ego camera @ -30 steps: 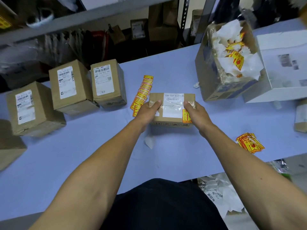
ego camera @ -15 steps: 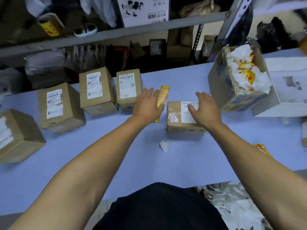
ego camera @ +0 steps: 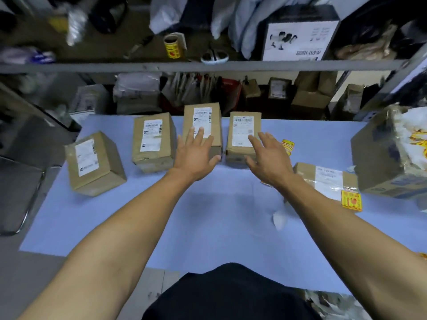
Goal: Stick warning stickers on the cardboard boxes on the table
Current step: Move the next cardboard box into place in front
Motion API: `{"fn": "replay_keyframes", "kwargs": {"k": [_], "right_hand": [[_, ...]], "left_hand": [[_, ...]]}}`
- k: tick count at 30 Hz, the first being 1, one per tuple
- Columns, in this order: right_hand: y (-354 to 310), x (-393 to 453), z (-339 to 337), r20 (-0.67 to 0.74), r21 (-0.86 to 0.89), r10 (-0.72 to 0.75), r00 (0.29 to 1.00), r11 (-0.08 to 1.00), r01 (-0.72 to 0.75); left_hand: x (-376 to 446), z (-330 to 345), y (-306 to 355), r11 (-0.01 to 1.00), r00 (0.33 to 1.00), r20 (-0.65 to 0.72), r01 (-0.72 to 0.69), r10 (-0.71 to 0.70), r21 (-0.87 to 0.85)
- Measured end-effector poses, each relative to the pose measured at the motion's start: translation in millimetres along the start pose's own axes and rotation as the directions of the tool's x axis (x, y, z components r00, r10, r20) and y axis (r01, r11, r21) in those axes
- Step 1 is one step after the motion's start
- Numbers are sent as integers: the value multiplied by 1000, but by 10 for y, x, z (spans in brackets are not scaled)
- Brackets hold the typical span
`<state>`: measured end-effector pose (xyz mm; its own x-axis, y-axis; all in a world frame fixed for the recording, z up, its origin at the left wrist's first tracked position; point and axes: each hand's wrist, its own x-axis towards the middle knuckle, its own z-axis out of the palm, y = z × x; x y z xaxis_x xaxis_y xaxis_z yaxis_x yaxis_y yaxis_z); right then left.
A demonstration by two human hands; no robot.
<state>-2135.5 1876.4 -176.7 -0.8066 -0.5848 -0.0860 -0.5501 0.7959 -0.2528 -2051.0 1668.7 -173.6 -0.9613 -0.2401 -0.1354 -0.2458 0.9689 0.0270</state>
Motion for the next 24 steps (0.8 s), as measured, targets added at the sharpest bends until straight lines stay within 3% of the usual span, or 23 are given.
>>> {"fn": "replay_keyframes", "kwargs": {"k": [8, 19, 24], "right_hand": [[-151, 169, 111, 61, -41, -5, 998, 999, 8], [364, 623, 237, 110, -25, 94, 989, 995, -92], [568, 958, 383, 137, 88, 127, 982, 986, -140]], "left_hand": [[65, 80, -224, 1000, 998, 63, -18, 19, -22], [787, 275, 211, 981, 979, 106, -161, 172, -108], [1228, 392, 331, 970, 980, 122, -134, 161, -202]]}}
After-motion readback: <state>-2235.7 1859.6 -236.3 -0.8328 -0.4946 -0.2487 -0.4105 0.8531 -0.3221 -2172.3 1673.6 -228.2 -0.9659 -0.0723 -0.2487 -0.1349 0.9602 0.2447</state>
